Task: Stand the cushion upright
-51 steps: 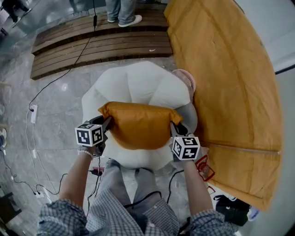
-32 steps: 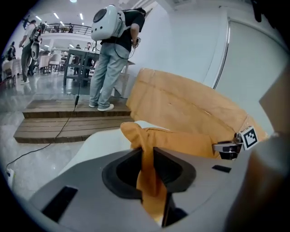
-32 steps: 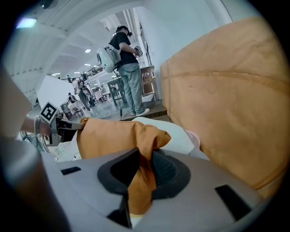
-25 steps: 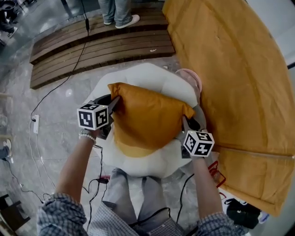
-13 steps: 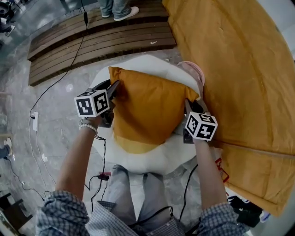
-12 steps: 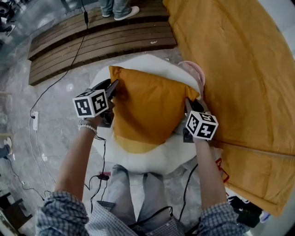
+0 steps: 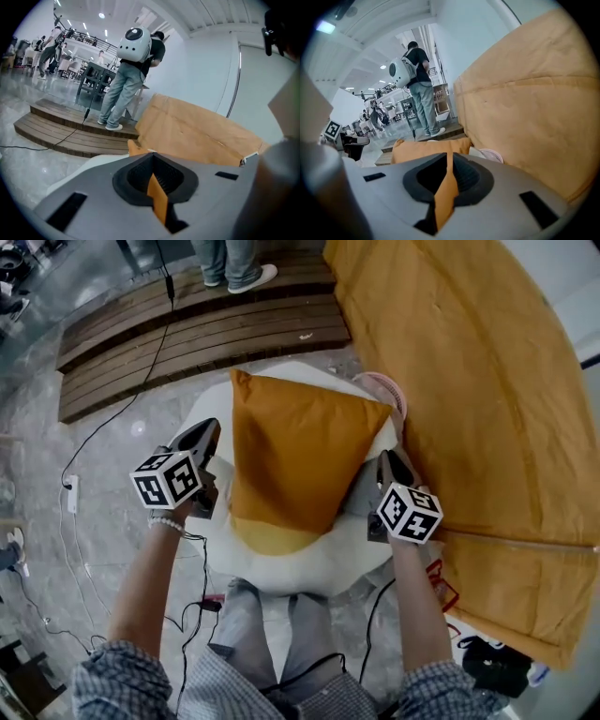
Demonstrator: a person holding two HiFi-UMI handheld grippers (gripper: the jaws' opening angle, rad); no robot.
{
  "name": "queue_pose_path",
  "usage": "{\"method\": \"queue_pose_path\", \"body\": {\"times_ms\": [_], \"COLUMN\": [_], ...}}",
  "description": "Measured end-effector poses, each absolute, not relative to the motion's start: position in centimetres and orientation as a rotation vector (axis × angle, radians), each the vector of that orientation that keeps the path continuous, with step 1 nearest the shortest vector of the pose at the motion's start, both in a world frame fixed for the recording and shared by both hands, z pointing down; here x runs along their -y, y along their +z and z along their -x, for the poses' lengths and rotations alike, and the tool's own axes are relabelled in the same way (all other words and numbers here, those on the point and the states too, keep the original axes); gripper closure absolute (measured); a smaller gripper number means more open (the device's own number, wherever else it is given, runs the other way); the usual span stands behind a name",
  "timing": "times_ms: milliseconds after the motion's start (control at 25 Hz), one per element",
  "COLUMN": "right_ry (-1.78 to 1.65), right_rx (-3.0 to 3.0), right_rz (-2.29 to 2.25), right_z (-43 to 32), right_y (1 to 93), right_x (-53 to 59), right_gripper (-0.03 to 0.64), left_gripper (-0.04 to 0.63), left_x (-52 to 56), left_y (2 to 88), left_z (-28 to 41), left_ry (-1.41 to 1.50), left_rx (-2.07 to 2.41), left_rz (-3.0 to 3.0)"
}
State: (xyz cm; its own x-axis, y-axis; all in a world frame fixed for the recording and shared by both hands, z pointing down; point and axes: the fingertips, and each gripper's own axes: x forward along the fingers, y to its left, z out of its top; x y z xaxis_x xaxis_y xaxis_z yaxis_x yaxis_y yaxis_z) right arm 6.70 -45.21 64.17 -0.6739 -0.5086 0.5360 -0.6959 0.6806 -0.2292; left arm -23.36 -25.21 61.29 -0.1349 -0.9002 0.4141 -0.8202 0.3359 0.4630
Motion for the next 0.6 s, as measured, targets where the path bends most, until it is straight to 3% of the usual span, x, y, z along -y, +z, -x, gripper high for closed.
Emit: {"method": "queue_pose_path", "body": {"times_ms": [80,280,600], "right_ry": [0.594,0.598,0.372], "right_rx": [2.507,2.617,2.73], "right_rz": [-0.96,-0.959,-0.824], "right_z": [-7.5,-9.0,-10.1], "right_y": [61.6,54.6,44.1], "right_x": [44.5,42.2,37.2], "right_gripper": [0.597,0.609,0.609], "left_gripper": [0.588,0.588,0.588], "left_x": [24.7,23.3,19.5], "left_y": [59.1,53.6,44.3], "left_z": [22.7,18.9,15.2], "left_ry": [-0.142,0.119,0.133], "left_rx": [1.985,1.955,1.941], "left_rz": [-1.559,-1.816,-1.931]}}
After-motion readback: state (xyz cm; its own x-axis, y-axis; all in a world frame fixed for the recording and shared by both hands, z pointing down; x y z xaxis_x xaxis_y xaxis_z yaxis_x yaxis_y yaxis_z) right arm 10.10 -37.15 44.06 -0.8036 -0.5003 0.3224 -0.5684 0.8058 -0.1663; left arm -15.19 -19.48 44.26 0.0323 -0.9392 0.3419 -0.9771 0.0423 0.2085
